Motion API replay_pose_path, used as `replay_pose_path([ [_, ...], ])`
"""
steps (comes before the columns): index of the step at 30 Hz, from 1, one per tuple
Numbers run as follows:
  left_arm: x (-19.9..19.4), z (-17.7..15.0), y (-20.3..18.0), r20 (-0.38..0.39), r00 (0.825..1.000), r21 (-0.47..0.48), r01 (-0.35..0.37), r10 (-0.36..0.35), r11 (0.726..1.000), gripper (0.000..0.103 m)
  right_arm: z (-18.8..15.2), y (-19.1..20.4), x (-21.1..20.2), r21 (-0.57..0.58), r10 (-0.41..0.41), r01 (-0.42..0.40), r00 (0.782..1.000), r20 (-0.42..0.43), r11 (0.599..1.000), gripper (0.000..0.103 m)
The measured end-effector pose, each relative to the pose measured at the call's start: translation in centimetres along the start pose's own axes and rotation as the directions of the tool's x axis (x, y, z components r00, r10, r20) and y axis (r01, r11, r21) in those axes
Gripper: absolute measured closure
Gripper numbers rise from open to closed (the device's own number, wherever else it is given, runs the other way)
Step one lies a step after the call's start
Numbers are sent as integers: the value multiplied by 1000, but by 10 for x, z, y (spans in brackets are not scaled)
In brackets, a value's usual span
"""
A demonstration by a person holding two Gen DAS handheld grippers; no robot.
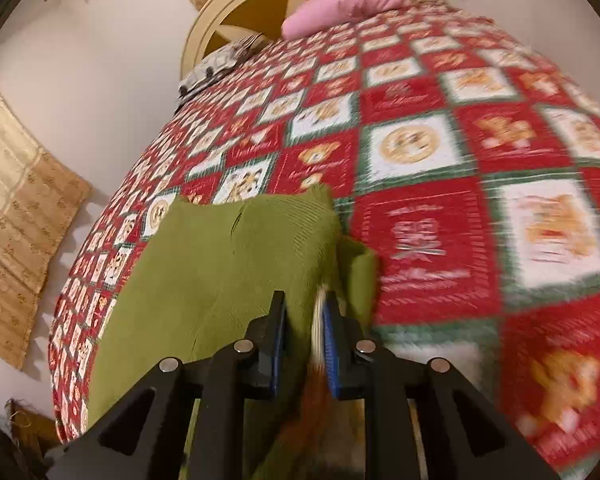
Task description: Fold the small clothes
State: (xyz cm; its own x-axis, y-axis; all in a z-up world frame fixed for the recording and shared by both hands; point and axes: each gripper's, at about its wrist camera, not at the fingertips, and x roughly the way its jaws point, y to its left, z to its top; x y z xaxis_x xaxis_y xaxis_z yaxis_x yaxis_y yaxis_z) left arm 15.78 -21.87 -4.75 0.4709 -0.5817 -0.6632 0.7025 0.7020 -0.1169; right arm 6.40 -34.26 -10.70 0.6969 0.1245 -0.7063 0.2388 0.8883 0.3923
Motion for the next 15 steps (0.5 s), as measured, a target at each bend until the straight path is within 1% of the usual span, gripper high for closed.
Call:
replay_pose_path([
  [1, -12, -7, 3, 16, 1000, 1, 11, -11, 1000, 34, -2, 0, -15, -7, -34, 35, 999, 36, 999, 84],
  [3, -40, -22, 18, 67, 998, -16, 21, -20, 1000, 22, -12, 1, -49, -25, -94, 97, 990, 103, 995, 84],
  [4, -54, -30, 27, 92, 995, -32, 29, -26, 999, 21, -19, 1, -63, -22, -105, 108, 987, 125, 994, 84],
  [6, -74, -44, 46, 114, 993, -73, 18, -10, 997, 21, -35, 2, -86, -1, -89, 90, 986, 143, 996, 84],
  [9, -87, -52, 70, 106, 994, -129, -27, 41, 991, 21, -62, 15, -107, 1, -62, 62, 986, 153, 998, 84],
  [11, -91, -57, 88, 93, 992, -185, -65, 83, 981, 21, -75, 35, -112, -44, -56, 63, 986, 157, 997, 84],
  [12, -93, -60, 95, 87, 992, -213, -74, 95, 974, 21, -80, 48, -114, -83, -57, 71, 986, 158, 994, 79],
  [13, -94, -62, 101, 79, 991, -239, -84, 105, 967, 21, -83, 59, -113, -119, -61, 80, 986, 157, 990, 64],
  [14, -91, -63, 107, 70, 991, -256, -94, 115, 962, 21, -85, 73, -111, -170, -66, 92, 986, 151, 981, 53],
  [15, -87, -63, 111, 55, 990, -268, -110, 129, 957, 21, -86, 84, -107, -210, -73, 103, 987, 145, 972, 37],
])
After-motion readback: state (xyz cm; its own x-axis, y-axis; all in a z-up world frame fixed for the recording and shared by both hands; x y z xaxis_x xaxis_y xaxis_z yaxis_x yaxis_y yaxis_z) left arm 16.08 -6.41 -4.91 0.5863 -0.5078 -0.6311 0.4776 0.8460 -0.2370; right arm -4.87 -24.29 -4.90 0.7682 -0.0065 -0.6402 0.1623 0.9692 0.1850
